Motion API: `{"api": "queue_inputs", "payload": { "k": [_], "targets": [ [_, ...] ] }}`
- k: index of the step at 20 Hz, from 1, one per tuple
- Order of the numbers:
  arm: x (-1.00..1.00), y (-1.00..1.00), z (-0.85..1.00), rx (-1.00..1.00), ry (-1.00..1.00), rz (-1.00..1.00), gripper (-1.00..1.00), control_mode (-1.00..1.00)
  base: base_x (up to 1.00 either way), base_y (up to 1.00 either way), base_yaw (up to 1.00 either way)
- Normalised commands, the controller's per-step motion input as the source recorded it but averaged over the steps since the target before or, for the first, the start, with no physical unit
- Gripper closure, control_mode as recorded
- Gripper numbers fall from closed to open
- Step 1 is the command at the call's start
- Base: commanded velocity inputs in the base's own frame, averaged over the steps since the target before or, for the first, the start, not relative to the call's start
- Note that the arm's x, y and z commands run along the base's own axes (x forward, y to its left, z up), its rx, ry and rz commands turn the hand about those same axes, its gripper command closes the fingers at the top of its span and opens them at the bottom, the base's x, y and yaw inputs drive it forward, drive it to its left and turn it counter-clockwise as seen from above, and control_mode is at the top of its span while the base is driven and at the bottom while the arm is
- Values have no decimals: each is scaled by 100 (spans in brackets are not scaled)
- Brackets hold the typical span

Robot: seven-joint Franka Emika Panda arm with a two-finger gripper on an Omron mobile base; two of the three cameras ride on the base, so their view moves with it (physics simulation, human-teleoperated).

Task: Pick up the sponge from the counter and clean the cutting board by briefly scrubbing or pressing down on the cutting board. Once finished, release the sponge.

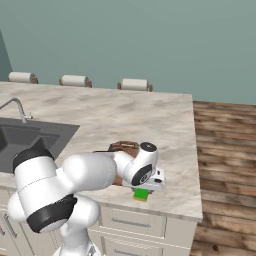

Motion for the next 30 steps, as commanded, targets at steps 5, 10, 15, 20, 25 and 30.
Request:
{"api": "queue_inputs", "payload": {
  "k": [5,10,15,20,25,30],
  "targets": [
    [-22,0,2,0,-6,0,100,-100,0,0,0],
    [-10,0,23,0,-1,4,100,-100,0,0,0],
    [10,2,44,-4,7,16,100,-100,0,0,0],
    [41,17,35,-1,14,33,100,-100,0,0,0],
    [43,24,2,0,8,39,100,-100,0,0,0],
    [37,15,-2,0,1,51,100,-100,0,0,0]
  ]
}}
